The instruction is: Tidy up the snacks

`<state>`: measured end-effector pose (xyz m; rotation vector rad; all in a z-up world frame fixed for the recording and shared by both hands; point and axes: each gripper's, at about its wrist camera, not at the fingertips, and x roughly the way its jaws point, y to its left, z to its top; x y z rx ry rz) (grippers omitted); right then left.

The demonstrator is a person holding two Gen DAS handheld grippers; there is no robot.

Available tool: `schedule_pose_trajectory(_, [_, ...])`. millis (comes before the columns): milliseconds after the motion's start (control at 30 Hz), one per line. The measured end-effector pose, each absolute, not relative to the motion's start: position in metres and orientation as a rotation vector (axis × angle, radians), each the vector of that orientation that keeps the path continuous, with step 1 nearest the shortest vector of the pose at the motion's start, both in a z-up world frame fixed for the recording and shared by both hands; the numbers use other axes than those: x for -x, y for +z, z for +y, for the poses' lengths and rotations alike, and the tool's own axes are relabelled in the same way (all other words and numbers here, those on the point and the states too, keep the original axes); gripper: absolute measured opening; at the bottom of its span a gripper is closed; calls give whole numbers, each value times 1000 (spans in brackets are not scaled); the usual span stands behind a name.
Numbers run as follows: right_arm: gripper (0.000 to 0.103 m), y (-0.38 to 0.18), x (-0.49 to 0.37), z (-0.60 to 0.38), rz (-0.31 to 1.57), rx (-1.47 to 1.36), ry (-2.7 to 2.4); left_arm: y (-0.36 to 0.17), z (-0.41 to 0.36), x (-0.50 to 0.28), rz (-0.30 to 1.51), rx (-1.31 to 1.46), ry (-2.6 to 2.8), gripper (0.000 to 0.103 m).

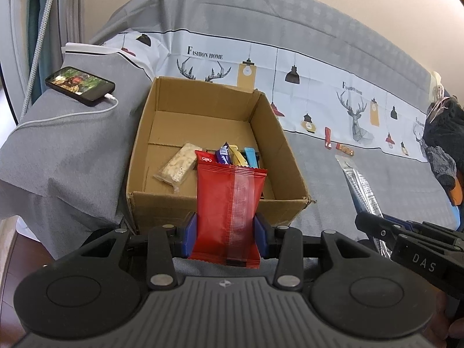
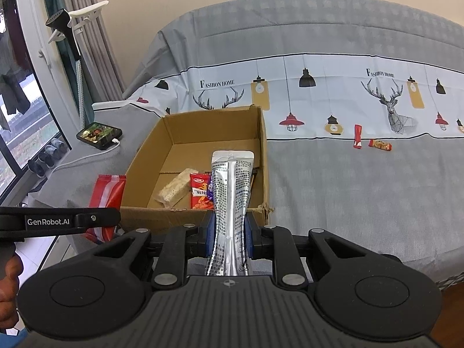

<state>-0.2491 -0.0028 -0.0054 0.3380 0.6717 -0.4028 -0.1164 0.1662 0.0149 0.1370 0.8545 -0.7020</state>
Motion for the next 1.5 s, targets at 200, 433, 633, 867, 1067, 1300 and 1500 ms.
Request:
schedule_pose_trajectory(200, [22, -6, 244, -2, 672, -320, -409, 15, 167, 110, 851, -126, -696, 46])
schedule_pose_trajectory(433, [22, -6, 236, -4, 685, -311, -410, 15, 168, 99, 852, -115, -682, 46])
schedule_pose_trajectory(633, [22, -5, 227, -8, 683, -312, -415, 15, 168, 86, 856, -101, -671, 46])
schedule_pose_trajectory(867, [22, -4, 212, -12, 685, -304, -409, 17, 165, 70, 862, -84, -662, 46])
schedule_pose_trajectory(1067, [22, -6, 194, -14, 704, -295, -392, 18, 159, 56, 858, -78, -656, 46])
schedule_pose_trajectory(1300, [22, -10, 164, -25, 707, -297, -381, 16, 146, 29, 869, -78, -644, 46])
schedule_pose_trajectory(1500, [22, -18, 132, -40, 713, -312, -377, 8, 128, 0, 883, -91, -635, 46])
